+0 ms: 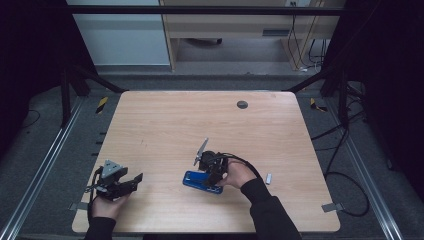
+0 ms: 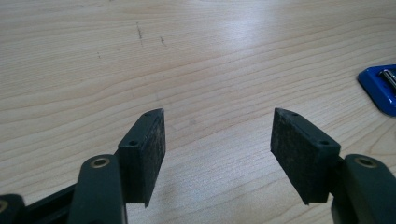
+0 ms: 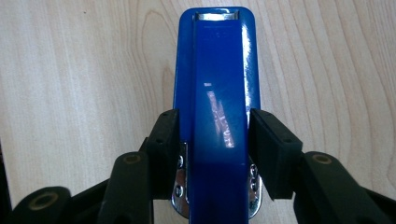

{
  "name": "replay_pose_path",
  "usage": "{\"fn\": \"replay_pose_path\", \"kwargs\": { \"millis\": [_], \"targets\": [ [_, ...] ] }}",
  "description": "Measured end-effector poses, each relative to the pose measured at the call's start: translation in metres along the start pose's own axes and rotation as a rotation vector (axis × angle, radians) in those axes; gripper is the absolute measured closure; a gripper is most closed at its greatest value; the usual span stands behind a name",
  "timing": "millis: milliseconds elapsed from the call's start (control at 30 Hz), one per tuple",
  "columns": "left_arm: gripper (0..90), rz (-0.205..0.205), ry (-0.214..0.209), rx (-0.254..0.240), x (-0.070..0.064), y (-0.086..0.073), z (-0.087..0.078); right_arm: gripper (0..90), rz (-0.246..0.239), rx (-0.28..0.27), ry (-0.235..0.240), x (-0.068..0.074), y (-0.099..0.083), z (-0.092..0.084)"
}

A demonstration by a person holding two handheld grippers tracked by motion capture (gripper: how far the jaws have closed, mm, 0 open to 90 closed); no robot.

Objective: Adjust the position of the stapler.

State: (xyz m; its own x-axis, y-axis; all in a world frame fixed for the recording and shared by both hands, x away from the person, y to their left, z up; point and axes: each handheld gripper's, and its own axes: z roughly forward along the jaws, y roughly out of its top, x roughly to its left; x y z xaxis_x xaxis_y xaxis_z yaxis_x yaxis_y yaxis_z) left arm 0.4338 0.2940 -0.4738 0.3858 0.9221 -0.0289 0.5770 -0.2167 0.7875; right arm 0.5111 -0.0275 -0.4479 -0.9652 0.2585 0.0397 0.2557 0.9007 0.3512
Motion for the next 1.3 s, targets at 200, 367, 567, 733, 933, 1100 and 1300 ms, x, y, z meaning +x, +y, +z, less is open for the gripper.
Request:
{"fn": "replay_pose_path", "kwargs": {
  "millis": [200, 367, 567, 733, 933, 1100, 1300],
  "targets": [
    [35.4, 0.004, 0.0, 0.004, -0.0001, 0.0, 0.0003, 61.5, -0.019, 0.016, -0.004, -0.0014, 0.0006, 0.0063],
    [35.4, 0.002, 0.0, 0.004, 0.0, -0.0001, 0.0005, 63.9, -0.017, 0.017, 0.002, -0.002, 0.0007, 0.0073],
    [35.4, 0.001, 0.001, 0.006, -0.0003, -0.0002, 0.001, 64.4, -0.003, 0.026, 0.001, -0.0016, 0.0014, 0.0069],
    [35.4, 0.002, -0.001, 0.007, 0.0001, -0.0001, 0.0013, 65.3, 0.004, 0.024, -0.007, -0.0003, 0.0015, 0.0062],
    [35.4, 0.004, 0.001, 0.006, -0.0001, 0.0, 0.001, 65.9, -0.037, 0.021, -0.025, 0.0008, 0.001, 0.0051],
    [35.4, 0.003, 0.001, 0.006, 0.0, 0.0, 0.001, 65.9, -0.055, 0.026, -0.026, 0.0019, 0.0005, 0.0041],
    [35.4, 0.003, -0.001, 0.008, 0.0003, 0.0001, 0.0013, 65.9, -0.07, 0.055, -0.012, 0.0057, -0.0047, -0.0025]
  ]
}}
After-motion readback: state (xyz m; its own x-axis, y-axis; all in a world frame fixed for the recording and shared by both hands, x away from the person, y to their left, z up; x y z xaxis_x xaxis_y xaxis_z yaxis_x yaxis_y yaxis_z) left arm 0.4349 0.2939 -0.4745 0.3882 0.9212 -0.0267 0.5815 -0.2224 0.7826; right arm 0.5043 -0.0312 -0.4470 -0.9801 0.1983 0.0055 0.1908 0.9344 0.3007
